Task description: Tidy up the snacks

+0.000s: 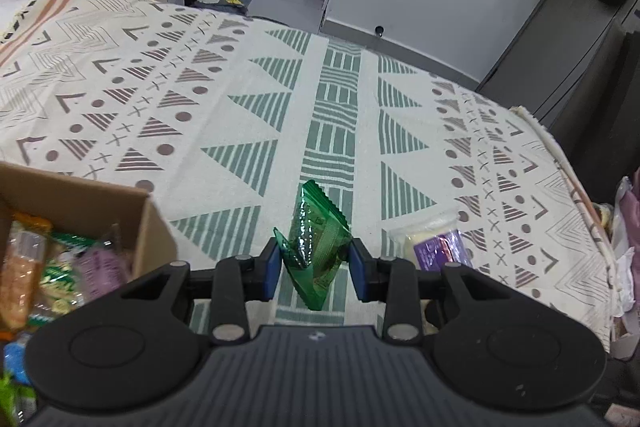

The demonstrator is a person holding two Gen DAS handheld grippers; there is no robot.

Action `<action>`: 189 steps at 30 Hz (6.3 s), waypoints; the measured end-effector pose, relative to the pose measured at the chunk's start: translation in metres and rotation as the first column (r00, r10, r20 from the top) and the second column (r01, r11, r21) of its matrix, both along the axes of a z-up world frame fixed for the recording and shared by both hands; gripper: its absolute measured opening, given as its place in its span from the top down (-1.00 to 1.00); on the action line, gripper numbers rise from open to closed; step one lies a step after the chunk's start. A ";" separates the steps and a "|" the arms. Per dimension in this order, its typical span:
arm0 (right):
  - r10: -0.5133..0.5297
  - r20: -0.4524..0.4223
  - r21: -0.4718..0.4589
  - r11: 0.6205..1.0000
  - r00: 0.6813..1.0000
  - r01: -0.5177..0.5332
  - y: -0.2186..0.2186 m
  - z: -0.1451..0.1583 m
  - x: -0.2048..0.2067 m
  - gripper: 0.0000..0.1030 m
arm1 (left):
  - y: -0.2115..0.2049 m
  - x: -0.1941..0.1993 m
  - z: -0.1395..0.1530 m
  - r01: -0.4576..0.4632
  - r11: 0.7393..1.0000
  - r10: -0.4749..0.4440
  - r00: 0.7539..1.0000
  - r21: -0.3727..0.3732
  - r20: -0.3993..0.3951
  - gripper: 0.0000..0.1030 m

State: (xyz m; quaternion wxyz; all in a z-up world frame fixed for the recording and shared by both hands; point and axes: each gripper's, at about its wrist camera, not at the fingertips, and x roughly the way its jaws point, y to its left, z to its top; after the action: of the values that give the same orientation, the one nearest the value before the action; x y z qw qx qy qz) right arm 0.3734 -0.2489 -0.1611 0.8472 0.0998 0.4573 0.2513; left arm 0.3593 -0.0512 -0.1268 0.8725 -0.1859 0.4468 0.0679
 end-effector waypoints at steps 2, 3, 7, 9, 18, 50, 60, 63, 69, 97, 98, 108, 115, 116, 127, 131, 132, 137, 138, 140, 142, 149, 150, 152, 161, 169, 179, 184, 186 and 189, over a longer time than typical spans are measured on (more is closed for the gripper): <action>-0.001 0.011 0.003 1.000 1.000 0.001 0.003 0.005 -0.005 0.37 | 0.004 -0.009 0.008 -0.008 1.000 0.008 1.000 -0.007 0.008 0.33; -0.001 0.016 0.005 1.000 1.000 0.001 0.004 0.008 -0.007 0.37 | 0.006 -0.013 0.012 -0.012 1.000 0.012 1.000 -0.007 0.014 0.33; 0.002 0.035 0.015 1.000 0.999 -0.002 0.008 0.020 -0.018 0.37 | 0.013 -0.030 0.027 -0.027 1.000 0.028 0.999 -0.005 0.032 0.33; 0.000 0.046 0.021 1.000 0.999 -0.001 0.009 0.026 -0.023 0.37 | 0.017 -0.038 0.033 -0.033 0.999 0.034 0.999 -0.008 0.039 0.33; -0.020 0.084 0.043 0.999 0.996 0.016 0.015 0.050 -0.047 0.37 | 0.038 -0.077 0.054 -0.064 0.998 0.065 0.996 -0.011 0.055 0.33; 0.103 0.126 0.038 0.993 0.987 -0.109 0.107 0.076 -0.122 0.37 | 0.127 -0.164 0.056 -0.188 0.982 0.187 0.981 -0.029 -0.050 0.15; 0.134 0.110 0.033 0.990 0.985 -0.138 0.139 0.073 -0.130 0.36 | 0.153 -0.171 0.061 -0.228 0.972 0.227 0.973 -0.046 -0.032 -0.37; 0.154 0.118 0.036 0.987 0.981 -0.159 0.148 0.073 -0.133 0.34 | 0.159 -0.172 0.059 -0.231 0.972 0.230 0.973 -0.048 -0.036 -0.41; 0.160 0.149 0.039 0.985 0.976 -0.167 0.151 0.081 -0.137 0.03 | 0.166 -0.173 0.058 -0.226 0.973 0.223 0.973 -0.046 -0.054 -0.58; -0.062 0.153 -0.003 0.998 0.986 0.063 0.067 0.135 -0.209 -0.71 | 0.129 -0.215 0.117 0.014 0.999 -0.014 1.000 0.049 0.002 -1.00; -0.063 0.159 -0.002 0.998 0.985 0.064 0.064 0.138 -0.213 -0.81 | 0.127 -0.218 0.119 0.025 0.998 -0.025 1.000 0.052 0.004 -1.00; -0.109 0.209 -0.026 0.993 0.972 0.117 0.040 0.163 -0.253 -1.00 | 0.111 -0.255 0.137 0.102 0.992 -0.105 0.994 0.072 0.036 -1.00; -0.135 0.220 -0.042 0.988 0.966 0.147 0.029 0.166 -0.281 -1.00 | 0.101 -0.282 0.146 0.152 0.984 -0.158 0.986 0.097 0.055 -1.00; -0.137 0.221 -0.043 0.988 0.966 0.150 0.027 0.167 -0.285 -1.00 | 0.100 -0.286 0.148 0.159 0.982 -0.165 0.985 0.102 0.057 -1.00; -0.164 0.238 -0.075 0.980 0.957 0.186 0.012 0.170 -0.322 -1.00 | 0.084 -0.327 0.160 0.215 0.965 -0.231 0.969 0.153 0.090 -1.00; -0.167 0.246 -0.086 0.977 0.955 0.193 0.010 0.172 -0.335 -1.00 | 0.081 -0.341 0.161 0.225 0.961 -0.242 0.965 0.159 0.098 -1.00; -0.163 0.250 -0.090 0.978 0.954 0.191 0.010 0.173 -0.339 -1.00 | 0.081 -0.344 0.162 0.224 0.961 -0.242 0.965 0.161 0.100 -1.00; -0.159 0.252 -0.093 0.978 0.955 0.187 0.012 0.175 -0.352 -1.00 | 0.082 -0.359 0.164 0.227 0.960 -0.248 0.961 0.164 0.123 -1.00; -0.160 0.258 -0.096 0.977 0.953 0.190 0.013 0.176 -0.355 -1.00 | 0.082 -0.361 0.165 0.222 0.962 -0.243 0.962 0.162 0.127 -1.00; -0.161 0.273 -0.107 0.975 0.948 0.196 0.014 0.177 -0.359 -1.00 | 0.083 -0.365 0.167 0.219 0.963 -0.241 0.961 0.161 0.135 -1.00; -0.161 0.283 -0.115 0.973 0.945 0.201 0.015 0.178 -0.364 -1.00 | 0.084 -0.370 0.168 0.216 0.962 -0.241 0.960 0.165 0.146 -1.00; -0.151 0.303 -0.129 0.972 0.941 0.197 0.019 0.183 -0.371 -1.00 | 0.085 -0.377 0.172 0.221 0.960 -0.248 0.955 0.172 0.160 -1.00; -0.152 0.303 -0.130 0.971 0.941 0.199 0.019 0.183 -0.370 -1.00 | 0.086 -0.377 0.172 0.219 0.960 -0.247 0.955 0.173 0.162 -1.00; -0.155 0.301 -0.127 0.971 0.941 0.201 0.020 0.183 -0.369 -1.00 | 0.086 -0.376 0.172 0.218 0.960 -0.247 0.955 0.176 0.164 -1.00; -0.158 0.289 -0.131 0.971 0.944 0.202 0.023 0.178 -0.369 -1.00 | 0.085 -0.376 0.167 0.227 0.958 -0.255 0.954 0.176 0.158 -1.00; -0.158 0.291 -0.128 0.971 0.944 0.202 0.023 0.179 -0.369 -1.00 | 0.087 -0.377 0.169 0.222 0.959 -0.252 0.953 0.177 0.166 -1.00; -0.161 0.294 -0.128 0.970 0.942 0.205 0.024 0.181 -0.370 -1.00 | 0.086 -0.378 0.171 0.226 0.958 -0.256 0.952 0.176 0.169 -1.00; -0.159 0.297 -0.129 0.970 0.942 0.204 0.024 0.182 -0.370 -1.00 | 0.086 -0.379 0.171 0.226 0.958 -0.256 0.952 0.177 0.170 -1.00; -0.159 0.297 -0.129 0.970 0.942 0.205 0.024 0.182 -0.370 -1.00 | 0.085 -0.379 0.172 0.227 0.958 -0.257 0.952 0.178 0.169 -1.00; -0.158 0.297 -0.129 0.970 0.942 0.204 0.025 0.182 -0.370 -1.00 | 0.085 -0.379 0.172 0.228 0.957 -0.258 0.951 0.177 0.170 -1.00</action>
State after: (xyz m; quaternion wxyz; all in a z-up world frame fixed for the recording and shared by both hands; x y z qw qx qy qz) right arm 0.0031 -0.2243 0.0208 0.9289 0.0371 0.3379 0.1468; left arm -0.0194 0.0343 0.0451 0.9248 -0.0665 0.3739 -0.0237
